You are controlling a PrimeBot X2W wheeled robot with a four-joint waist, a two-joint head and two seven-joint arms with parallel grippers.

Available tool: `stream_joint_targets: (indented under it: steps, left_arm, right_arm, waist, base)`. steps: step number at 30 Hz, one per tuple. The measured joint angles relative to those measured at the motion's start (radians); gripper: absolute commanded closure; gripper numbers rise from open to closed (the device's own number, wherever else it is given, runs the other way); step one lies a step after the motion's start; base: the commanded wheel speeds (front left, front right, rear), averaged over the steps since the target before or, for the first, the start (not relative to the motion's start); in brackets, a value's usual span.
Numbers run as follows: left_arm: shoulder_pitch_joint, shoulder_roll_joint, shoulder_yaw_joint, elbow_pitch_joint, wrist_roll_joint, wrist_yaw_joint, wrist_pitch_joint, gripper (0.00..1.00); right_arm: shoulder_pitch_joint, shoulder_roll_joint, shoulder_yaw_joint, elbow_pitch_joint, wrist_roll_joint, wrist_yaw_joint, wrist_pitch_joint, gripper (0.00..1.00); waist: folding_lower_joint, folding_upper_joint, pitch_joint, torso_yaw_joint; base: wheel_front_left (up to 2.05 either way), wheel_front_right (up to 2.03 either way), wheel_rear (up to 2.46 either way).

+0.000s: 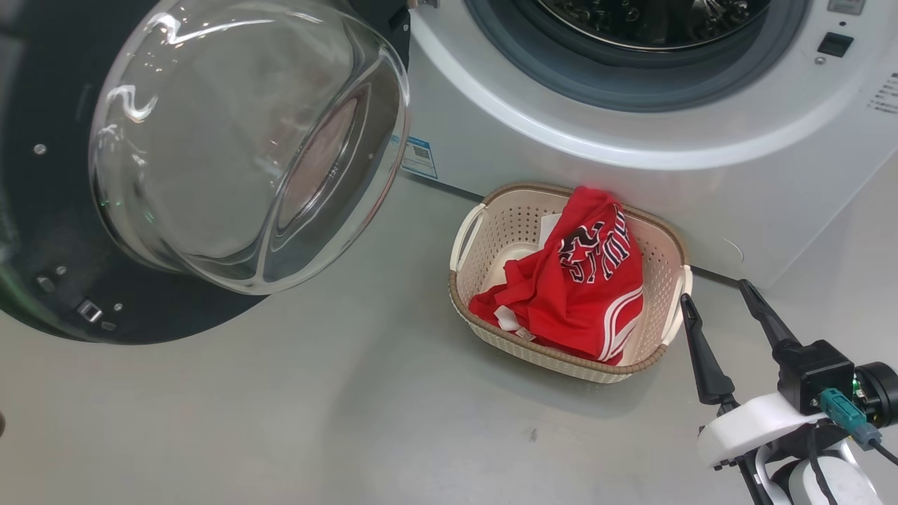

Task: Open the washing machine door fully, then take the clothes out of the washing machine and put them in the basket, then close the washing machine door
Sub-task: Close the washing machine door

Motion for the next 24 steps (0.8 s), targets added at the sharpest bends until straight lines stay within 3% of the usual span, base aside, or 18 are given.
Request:
stream_joint_targets:
  steps: [10, 24]
  left_arm:
    - [0.002, -0.009, -0.022, 0.007, -0.008, -0.063, 0.081, 1.0]
    - [0.029, -0.004, -0.045, -0.007, -0.033, -0.099, 0.176, 1.0]
  right_arm:
    - [0.0, 0.0, 0.011, -0.004, 0.0, 0.0, 0.001, 0.0]
    - [0.0, 0.008, 0.016, -0.004, 0.0, 0.0, 0.001, 0.0]
  waist:
    - [0.0, 0.0, -0.004, 0.031]
    - [0.0, 0.0, -0.014, 0.042]
  base:
    - [0.0, 0.0, 0.0]
    - [0.0, 0.0, 0.0]
